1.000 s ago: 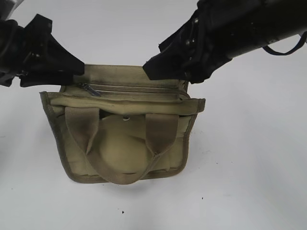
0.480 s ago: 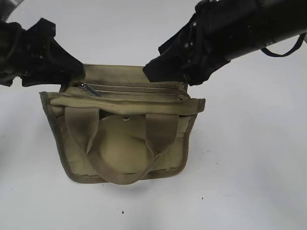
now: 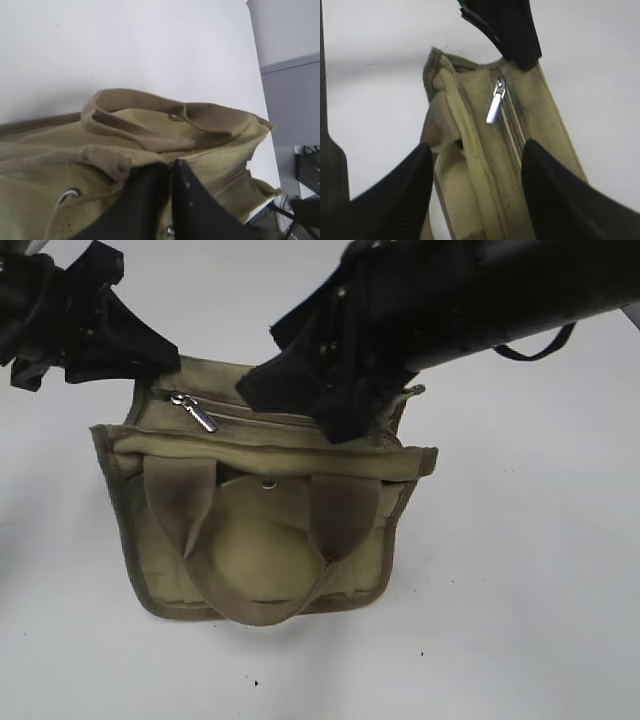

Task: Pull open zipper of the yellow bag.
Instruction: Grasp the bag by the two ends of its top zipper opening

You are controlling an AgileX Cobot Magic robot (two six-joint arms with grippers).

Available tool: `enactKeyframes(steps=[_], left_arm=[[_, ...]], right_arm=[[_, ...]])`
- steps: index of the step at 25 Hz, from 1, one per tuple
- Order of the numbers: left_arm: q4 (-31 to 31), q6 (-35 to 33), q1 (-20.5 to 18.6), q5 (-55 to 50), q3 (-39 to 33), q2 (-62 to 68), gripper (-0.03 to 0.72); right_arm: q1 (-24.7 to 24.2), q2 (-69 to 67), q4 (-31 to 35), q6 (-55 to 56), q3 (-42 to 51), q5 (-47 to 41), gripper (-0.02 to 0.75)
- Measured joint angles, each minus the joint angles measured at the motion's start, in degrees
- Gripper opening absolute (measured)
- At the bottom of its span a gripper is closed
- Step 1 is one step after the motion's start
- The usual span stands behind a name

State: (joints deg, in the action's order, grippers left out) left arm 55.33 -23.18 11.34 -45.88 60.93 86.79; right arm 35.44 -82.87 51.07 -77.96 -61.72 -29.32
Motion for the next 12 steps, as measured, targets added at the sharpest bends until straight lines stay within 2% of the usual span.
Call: enactKeyframes(steps=[2, 3, 6, 12], left_arm=[[-0.55, -0.26, 0.00, -2.10, 0.64, 0.04, 0.029], [-0.73, -0.26, 0.00, -3.06, 0.76, 0.04, 0.014], [-0.95, -0.26, 0.00, -4.56, 0.82, 0.04, 0.001], [-1.16, -0.26, 0.00, -5.25, 1.26, 0.04, 0.001]], right_arm=[[2.40, -0.89, 0.06, -1.41, 0.00, 4.80, 0.432], [3.23, -1.47, 0.06, -1.87, -0.06, 6.55, 0.421], [5.20, -4.63, 0.13, -2.27, -0.95, 9.86, 0.373], [7.54, -11.20, 0.13, -0.92, -6.35, 10.26, 0.352]])
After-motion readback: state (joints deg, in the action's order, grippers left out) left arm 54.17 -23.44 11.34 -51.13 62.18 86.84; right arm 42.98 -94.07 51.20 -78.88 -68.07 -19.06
